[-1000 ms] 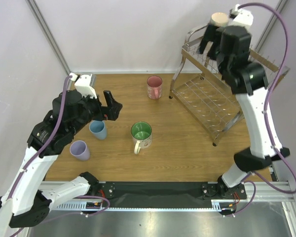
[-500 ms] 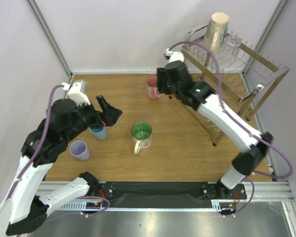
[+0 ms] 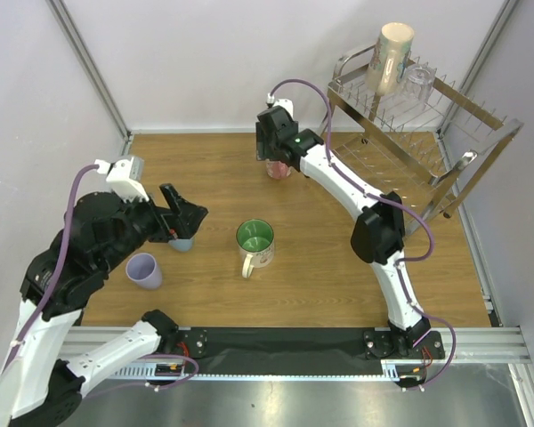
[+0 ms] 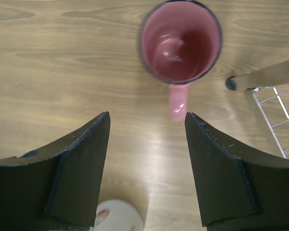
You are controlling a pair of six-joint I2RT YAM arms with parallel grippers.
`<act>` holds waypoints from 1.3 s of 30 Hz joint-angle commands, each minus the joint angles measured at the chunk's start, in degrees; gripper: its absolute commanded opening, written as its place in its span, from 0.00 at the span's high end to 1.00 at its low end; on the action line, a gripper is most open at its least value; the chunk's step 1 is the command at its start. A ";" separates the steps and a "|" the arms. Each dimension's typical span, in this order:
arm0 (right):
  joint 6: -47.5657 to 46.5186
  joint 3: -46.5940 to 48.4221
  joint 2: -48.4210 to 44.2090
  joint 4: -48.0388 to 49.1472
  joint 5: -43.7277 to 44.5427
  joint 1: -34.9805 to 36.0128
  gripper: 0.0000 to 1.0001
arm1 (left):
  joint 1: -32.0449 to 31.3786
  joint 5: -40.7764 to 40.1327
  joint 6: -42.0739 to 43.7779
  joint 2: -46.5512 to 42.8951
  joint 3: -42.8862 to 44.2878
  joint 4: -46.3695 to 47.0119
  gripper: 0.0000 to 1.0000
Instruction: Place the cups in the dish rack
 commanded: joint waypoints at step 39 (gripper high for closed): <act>2.93 1.62 11.61 2.51 -0.32 -4.68 0.68 | 2.88 -4.34 16.54 8.22 3.28 -1.99 0.00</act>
